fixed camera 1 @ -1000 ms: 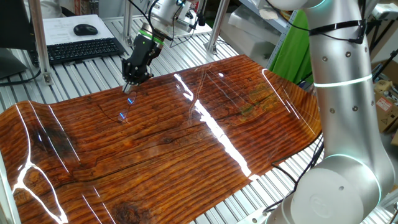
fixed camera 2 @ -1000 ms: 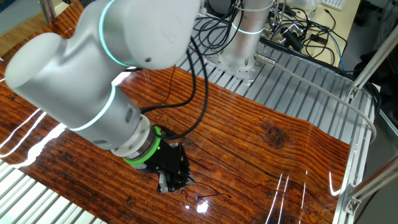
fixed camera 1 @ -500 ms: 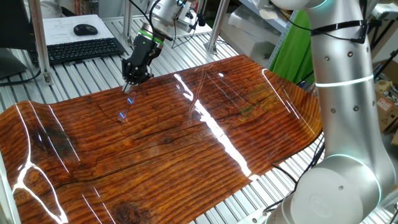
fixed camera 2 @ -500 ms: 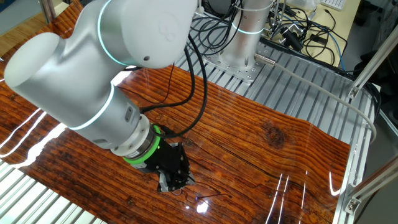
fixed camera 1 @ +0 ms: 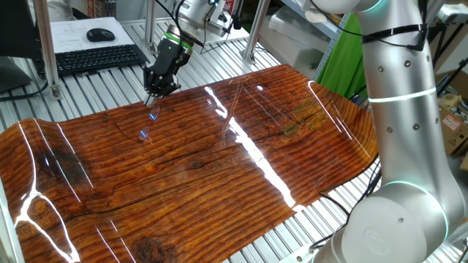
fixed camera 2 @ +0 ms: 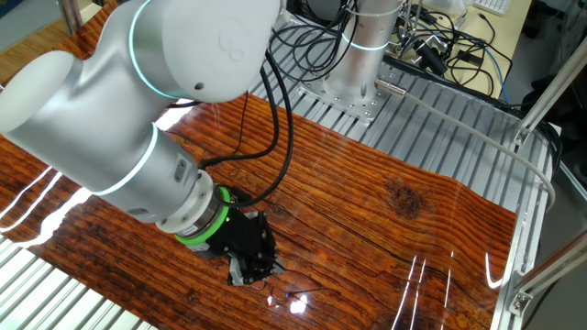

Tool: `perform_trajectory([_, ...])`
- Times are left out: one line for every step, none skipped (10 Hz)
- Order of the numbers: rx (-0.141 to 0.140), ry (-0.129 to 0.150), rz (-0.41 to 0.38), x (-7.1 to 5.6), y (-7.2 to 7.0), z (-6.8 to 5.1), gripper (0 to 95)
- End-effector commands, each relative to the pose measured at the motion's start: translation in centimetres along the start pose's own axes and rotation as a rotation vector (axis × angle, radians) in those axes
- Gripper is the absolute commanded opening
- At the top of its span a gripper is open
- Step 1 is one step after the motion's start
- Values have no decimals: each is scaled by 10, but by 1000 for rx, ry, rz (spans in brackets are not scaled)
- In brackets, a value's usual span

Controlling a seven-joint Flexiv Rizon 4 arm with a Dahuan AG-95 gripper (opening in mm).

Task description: Unfold the leg of the glasses (with one hand)

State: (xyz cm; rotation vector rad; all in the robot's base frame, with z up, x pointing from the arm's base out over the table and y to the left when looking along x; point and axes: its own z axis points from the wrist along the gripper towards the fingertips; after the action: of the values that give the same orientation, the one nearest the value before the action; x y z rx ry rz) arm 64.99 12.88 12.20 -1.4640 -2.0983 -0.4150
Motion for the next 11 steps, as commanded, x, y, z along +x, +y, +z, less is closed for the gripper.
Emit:
perform_trajectory([-3,-1,-1,0,-1,-1,190])
perform_trajectory([-1,-1,-1,0,-1,-2,190])
perform_trajectory([-1,-1,1,0,-1,-2,190])
perform_trajectory([0,-1,1,0,-1,-2,190])
perform_trajectory([0,-1,0,0,0,-2,190])
perform_trajectory([3,1,1,0,0,-4,190])
perform_trajectory([2,3,5,1,0,-5,190])
perform_trajectory([1,0,1,2,0,-6,190])
perform_trajectory([2,-11,-35,4,-1,-7,190])
perform_trajectory([1,-22,-66,8,-2,-11,0])
perform_trajectory([6,-39,-89,11,-4,-14,0])
